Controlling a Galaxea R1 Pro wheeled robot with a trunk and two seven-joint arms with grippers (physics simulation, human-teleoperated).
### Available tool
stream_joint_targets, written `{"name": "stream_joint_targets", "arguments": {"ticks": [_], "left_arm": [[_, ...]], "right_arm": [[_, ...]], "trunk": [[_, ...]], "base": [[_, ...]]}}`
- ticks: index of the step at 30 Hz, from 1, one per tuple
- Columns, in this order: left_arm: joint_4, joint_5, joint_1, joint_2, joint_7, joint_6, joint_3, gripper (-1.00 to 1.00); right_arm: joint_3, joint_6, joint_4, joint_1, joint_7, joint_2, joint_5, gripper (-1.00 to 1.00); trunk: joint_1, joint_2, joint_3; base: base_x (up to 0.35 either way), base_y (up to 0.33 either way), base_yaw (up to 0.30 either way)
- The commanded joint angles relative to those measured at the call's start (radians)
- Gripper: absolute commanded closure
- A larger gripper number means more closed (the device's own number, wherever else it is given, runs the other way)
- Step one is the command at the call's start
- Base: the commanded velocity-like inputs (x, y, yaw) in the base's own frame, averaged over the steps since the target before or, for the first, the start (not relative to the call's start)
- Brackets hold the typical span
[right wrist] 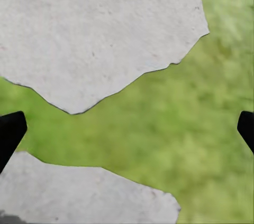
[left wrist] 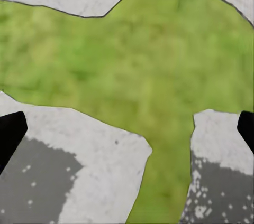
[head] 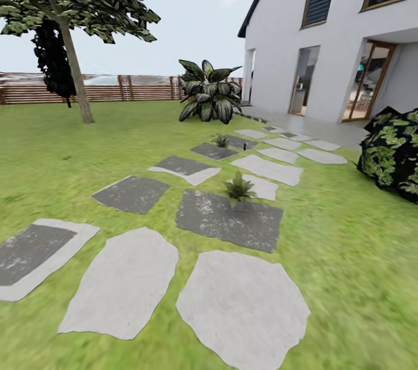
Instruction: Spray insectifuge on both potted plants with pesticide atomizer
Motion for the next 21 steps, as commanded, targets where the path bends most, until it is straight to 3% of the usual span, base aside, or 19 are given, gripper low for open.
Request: {"name": "stream_joint_targets", "arguments": {"ticks": [1,10,21], "left_arm": [[0.001,0.0,-0.001,0.0,0.001,-0.003,0.001,-1.0],[0.001,0.0,-0.001,0.0,0.001,-0.003,0.001,-1.0],[0.001,-0.001,-0.001,0.0,0.001,-0.003,0.001,-1.0]], "right_arm": [[0.001,-0.003,0.0,0.0,0.0,0.0,0.003,-1.0],[0.001,-0.003,0.0,-0.001,0.0,0.0,0.003,-1.0],[0.002,-0.002,0.001,0.0,0.002,-0.002,0.004,-1.0]], "trunk": [[0.0,0.0,-0.001],[0.0,0.0,-0.001],[0.0,0.0,-0.001]], "base": [[0.284,0.228,0.219],[0.283,0.231,0.252],[0.283,0.232,0.029]]}}
